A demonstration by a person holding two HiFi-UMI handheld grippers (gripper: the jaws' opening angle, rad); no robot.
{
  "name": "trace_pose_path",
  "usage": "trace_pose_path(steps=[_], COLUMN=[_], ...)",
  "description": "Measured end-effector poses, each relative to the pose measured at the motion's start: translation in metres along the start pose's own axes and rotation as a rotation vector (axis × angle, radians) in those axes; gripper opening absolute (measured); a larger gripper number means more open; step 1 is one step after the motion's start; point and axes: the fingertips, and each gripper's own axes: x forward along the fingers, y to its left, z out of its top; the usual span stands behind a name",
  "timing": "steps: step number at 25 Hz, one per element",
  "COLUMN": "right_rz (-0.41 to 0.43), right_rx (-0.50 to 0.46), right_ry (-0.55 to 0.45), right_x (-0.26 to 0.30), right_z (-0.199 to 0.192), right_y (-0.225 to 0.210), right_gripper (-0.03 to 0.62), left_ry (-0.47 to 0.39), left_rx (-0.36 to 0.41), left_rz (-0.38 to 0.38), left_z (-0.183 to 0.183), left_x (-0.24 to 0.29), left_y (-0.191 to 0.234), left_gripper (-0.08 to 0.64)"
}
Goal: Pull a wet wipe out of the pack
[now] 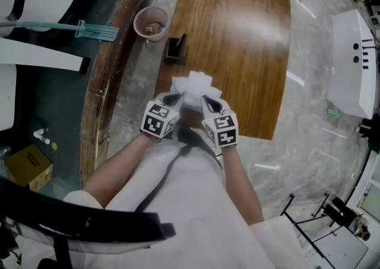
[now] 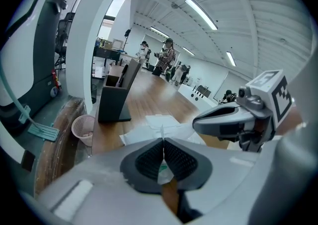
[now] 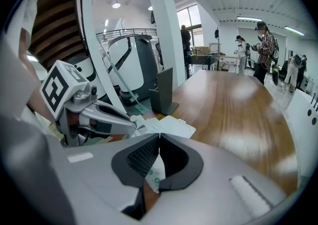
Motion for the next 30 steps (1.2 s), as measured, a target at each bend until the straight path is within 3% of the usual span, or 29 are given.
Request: trace_pose_path(steps=[30], right_rz=[-0.097], right_rx=[0.071], right_ry=[-0.06], right_x=[-0.043], right_z=[-0.019], right_y=[-0.026], right_gripper=[0.012], left_ry=[0.001], left_rx=[0.065], left_rz=[-0.008], left_z=[0.005], left_x=[-0.003], left_y=[-0.022], left_gripper=[0.037])
